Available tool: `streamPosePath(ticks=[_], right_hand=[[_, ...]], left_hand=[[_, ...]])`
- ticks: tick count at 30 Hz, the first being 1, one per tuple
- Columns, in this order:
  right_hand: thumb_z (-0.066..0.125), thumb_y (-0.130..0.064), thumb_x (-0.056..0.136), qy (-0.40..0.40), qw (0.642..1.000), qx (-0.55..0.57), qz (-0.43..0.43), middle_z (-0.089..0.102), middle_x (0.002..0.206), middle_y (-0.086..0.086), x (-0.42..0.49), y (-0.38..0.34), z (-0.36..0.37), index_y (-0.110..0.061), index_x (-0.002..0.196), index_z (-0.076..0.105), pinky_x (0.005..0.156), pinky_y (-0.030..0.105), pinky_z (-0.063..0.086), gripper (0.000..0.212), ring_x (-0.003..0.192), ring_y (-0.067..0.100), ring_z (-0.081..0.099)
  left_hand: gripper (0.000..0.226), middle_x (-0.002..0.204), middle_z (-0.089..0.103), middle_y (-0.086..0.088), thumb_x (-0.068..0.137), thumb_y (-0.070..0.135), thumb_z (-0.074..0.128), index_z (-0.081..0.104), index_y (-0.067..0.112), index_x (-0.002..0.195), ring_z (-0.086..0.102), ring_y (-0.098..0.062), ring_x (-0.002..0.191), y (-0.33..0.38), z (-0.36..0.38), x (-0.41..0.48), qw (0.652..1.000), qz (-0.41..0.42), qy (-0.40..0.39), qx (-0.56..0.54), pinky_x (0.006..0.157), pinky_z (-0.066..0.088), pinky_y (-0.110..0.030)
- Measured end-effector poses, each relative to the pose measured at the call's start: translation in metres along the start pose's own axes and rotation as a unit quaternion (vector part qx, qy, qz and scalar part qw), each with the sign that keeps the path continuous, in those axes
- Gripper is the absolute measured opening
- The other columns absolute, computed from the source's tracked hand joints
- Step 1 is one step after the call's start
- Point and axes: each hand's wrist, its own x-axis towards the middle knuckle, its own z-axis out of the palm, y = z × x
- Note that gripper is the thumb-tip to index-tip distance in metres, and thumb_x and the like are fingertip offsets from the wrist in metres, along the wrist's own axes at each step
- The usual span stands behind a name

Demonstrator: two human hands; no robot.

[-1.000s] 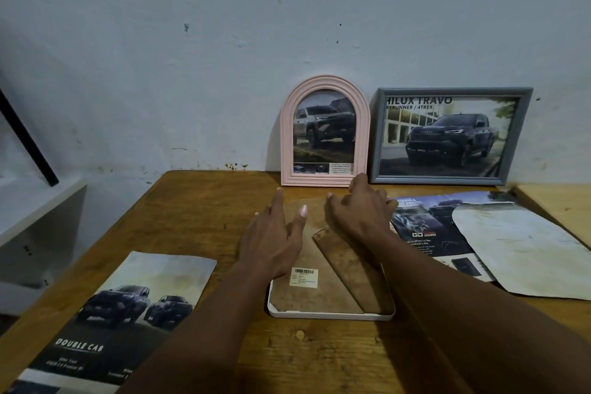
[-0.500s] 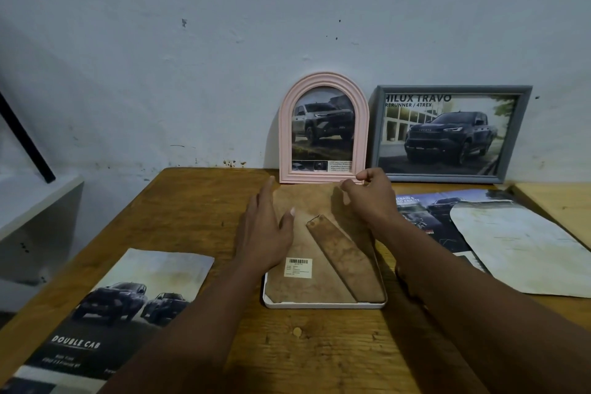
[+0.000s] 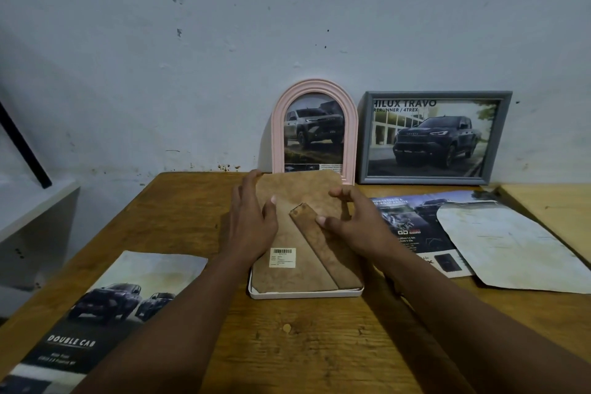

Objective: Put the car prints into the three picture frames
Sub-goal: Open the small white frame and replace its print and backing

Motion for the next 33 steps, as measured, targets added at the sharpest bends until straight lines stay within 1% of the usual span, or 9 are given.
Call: streamPosePath(ticks=[2, 5, 9, 12, 15, 19, 23, 27, 33], right_hand=[[0.077, -0.022, 0.084, 0.030, 0.999, 0.012, -0.040, 0.044, 0.116, -0.022, -0.001, -0.006, 0.000, -0.032, 0.127, 0.053, 0.090, 0.037, 0.054, 0.050, 0.116, 0.012, 0.049], [0.072, -0.016, 0.088, 0.072, 0.993, 0.031, -0.088, 0.044, 0.113, -0.023, 0.004, -0.028, -0.011, -0.030, 0.125, 0.056, 0.076, 0.026, 0.058, 0.043, 0.113, 0.012, 0.053], [0.071, -0.013, 0.088, 0.093, 0.983, -0.022, -0.159, 0.046, 0.128, -0.014, 0.019, -0.055, -0.052, -0.026, 0.127, 0.056, 0.080, 0.035, 0.061, 0.043, 0.116, 0.017, 0.055], [0.073, -0.017, 0.087, 0.124, 0.974, -0.079, -0.175, 0.048, 0.129, -0.012, 0.027, -0.055, -0.090, -0.027, 0.126, 0.056, 0.086, 0.032, 0.054, 0.044, 0.116, 0.014, 0.051], [0.073, -0.017, 0.087, 0.148, 0.975, -0.107, -0.129, 0.048, 0.123, -0.013, 0.029, -0.033, -0.122, -0.030, 0.123, 0.054, 0.092, 0.039, 0.052, 0.043, 0.114, 0.014, 0.050], [0.071, -0.016, 0.088, 0.139, 0.984, -0.107, -0.029, 0.050, 0.124, -0.010, 0.022, 0.015, -0.139, -0.028, 0.122, 0.052, 0.094, 0.046, 0.053, 0.041, 0.121, 0.022, 0.051], [0.070, -0.021, 0.090, 0.095, 0.981, -0.152, 0.068, 0.049, 0.143, 0.003, 0.019, 0.037, -0.145, -0.026, 0.130, 0.050, 0.101, 0.048, 0.049, 0.045, 0.128, 0.027, 0.048], [0.072, -0.029, 0.089, 0.035, 0.961, -0.250, 0.117, 0.051, 0.136, 0.009, 0.021, 0.040, -0.146, -0.027, 0.126, 0.050, 0.086, 0.036, 0.051, 0.043, 0.113, 0.027, 0.056], [0.073, -0.042, 0.085, -0.018, 0.911, -0.395, 0.115, 0.063, 0.123, 0.007, 0.015, 0.049, -0.145, -0.026, 0.125, 0.059, 0.086, 0.031, 0.050, 0.045, 0.104, 0.023, 0.060]], left_hand=[[0.050, 0.136, 0.050, -0.001, 0.100, 0.033, 0.056, 0.030, 0.042, 0.142, 0.058, -0.020, 0.112, 0.006, -0.003, 0.003, 1.000, -0.004, 0.008, -0.020, 0.089, 0.056, -0.049], [0.052, 0.133, 0.054, 0.003, 0.098, 0.034, 0.059, 0.032, 0.046, 0.141, 0.060, -0.020, 0.111, 0.023, -0.006, 0.009, 0.996, -0.020, 0.011, -0.085, 0.085, 0.057, -0.051], [0.064, 0.134, 0.049, 0.014, 0.095, 0.022, 0.068, 0.033, 0.039, 0.147, 0.062, -0.004, 0.103, 0.061, 0.005, 0.021, 0.982, -0.008, -0.014, -0.188, 0.075, 0.060, -0.023], [0.080, 0.152, 0.043, 0.006, 0.093, 0.027, 0.071, 0.021, 0.047, 0.152, 0.054, -0.021, 0.128, 0.089, 0.029, 0.027, 0.978, 0.007, -0.052, -0.203, 0.092, 0.058, -0.046], [0.086, 0.159, 0.035, 0.001, 0.090, 0.034, 0.071, 0.013, 0.054, 0.151, 0.044, -0.028, 0.140, 0.107, 0.058, 0.021, 0.978, 0.020, -0.107, -0.176, 0.100, 0.052, -0.057], [0.085, 0.160, 0.035, 0.002, 0.089, 0.031, 0.070, 0.017, 0.044, 0.154, 0.040, -0.025, 0.143, 0.109, 0.092, 0.007, 0.979, 0.043, -0.157, -0.122, 0.110, 0.045, -0.050], [0.082, 0.154, 0.043, 0.003, 0.090, 0.026, 0.069, 0.021, 0.041, 0.155, 0.045, -0.023, 0.138, 0.104, 0.101, 0.005, 0.973, 0.015, -0.211, -0.098, 0.109, 0.046, -0.045], [0.077, 0.148, 0.047, -0.001, 0.092, 0.030, 0.067, 0.022, 0.041, 0.154, 0.048, -0.026, 0.133, 0.101, 0.097, -0.002, 0.961, 0.009, -0.273, -0.045, 0.099, 0.046, -0.035], [0.073, 0.150, 0.047, -0.009, 0.094, 0.046, 0.060, 0.026, 0.030, 0.157, 0.036, -0.032, 0.141, 0.093, 0.088, -0.014, 0.926, 0.081, -0.322, 0.181, 0.115, 0.028, -0.045]])
